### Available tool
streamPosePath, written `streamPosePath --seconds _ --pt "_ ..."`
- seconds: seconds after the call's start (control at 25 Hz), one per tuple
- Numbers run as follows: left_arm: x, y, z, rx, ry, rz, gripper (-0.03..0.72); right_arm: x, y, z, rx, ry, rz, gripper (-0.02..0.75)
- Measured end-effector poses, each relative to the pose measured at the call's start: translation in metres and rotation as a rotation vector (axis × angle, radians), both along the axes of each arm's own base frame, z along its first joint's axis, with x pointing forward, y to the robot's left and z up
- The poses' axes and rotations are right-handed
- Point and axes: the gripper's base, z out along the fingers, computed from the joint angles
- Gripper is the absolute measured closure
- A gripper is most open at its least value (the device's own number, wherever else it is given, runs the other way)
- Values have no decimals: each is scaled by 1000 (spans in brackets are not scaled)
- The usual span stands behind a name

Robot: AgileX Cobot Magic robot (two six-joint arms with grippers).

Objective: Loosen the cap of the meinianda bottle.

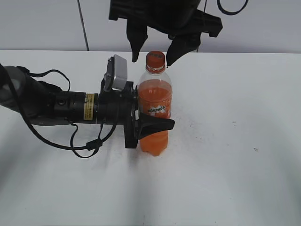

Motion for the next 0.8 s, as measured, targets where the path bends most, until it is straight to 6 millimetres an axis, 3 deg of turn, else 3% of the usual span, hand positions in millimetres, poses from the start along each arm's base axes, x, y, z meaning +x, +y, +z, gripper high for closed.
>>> streamPosePath --seconds 0.16,0.56,0.8 --pt "0 0 0 0 0 0 266 0 0 -1 -2 2 0 284" --pt "0 0 0 0 0 1 266 0 -1 -1 -14 4 0 461" --pt "0 0 0 0 0 1 266 0 -1 -1 -31 -12 57 463"
